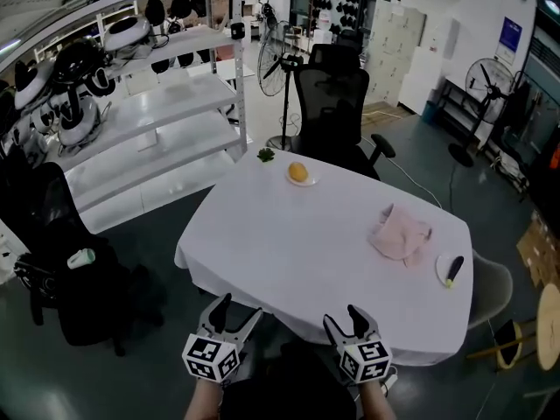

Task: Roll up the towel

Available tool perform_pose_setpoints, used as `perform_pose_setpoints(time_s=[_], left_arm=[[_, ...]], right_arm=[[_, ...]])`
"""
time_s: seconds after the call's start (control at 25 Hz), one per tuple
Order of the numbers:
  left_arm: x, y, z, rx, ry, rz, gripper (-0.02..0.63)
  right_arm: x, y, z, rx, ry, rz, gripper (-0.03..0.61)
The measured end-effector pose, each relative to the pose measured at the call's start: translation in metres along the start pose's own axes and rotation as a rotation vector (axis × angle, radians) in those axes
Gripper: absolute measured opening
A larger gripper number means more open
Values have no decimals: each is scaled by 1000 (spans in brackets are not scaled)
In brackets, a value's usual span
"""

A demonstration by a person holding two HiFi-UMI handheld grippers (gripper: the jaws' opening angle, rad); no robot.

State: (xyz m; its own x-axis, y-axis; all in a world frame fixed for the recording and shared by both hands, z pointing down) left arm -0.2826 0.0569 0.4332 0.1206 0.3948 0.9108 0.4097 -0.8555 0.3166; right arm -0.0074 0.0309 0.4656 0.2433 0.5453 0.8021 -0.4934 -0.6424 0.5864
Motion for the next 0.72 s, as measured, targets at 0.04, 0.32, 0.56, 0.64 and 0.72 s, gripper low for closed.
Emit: perform_pose_setpoints(time_s=[0.04,0.32,0.56,0.64,0.72], left_arm=[[2,2,1,4,-2,-2,348],[3,29,7,50,3,-47,348],[-8,83,21,131,35,-86,348],[-12,103,30,164,52,-105,348],[-16,122,40,196,67,-119,348]], right_arm=[[2,-2,3,6,4,-2,268],[2,-8,33,73,67,5,268],[13,-13,71,139,149,-10,268],[15,-16,86,165,172,-11,267],[14,-19,103,193,194,-8,267]])
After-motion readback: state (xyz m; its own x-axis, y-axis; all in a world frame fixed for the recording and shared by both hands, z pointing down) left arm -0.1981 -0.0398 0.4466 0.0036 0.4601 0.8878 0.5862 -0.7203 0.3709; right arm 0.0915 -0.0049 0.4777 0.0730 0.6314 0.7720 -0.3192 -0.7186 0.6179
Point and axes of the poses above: the fingertips, and each gripper's own axes: y forward along the fingers, z to its right, x out of its underside, the point moved 6 cm from there along -y, backward along the fingers, and after that the axes turned 11 degrees about -z, right-handed, at the moved point
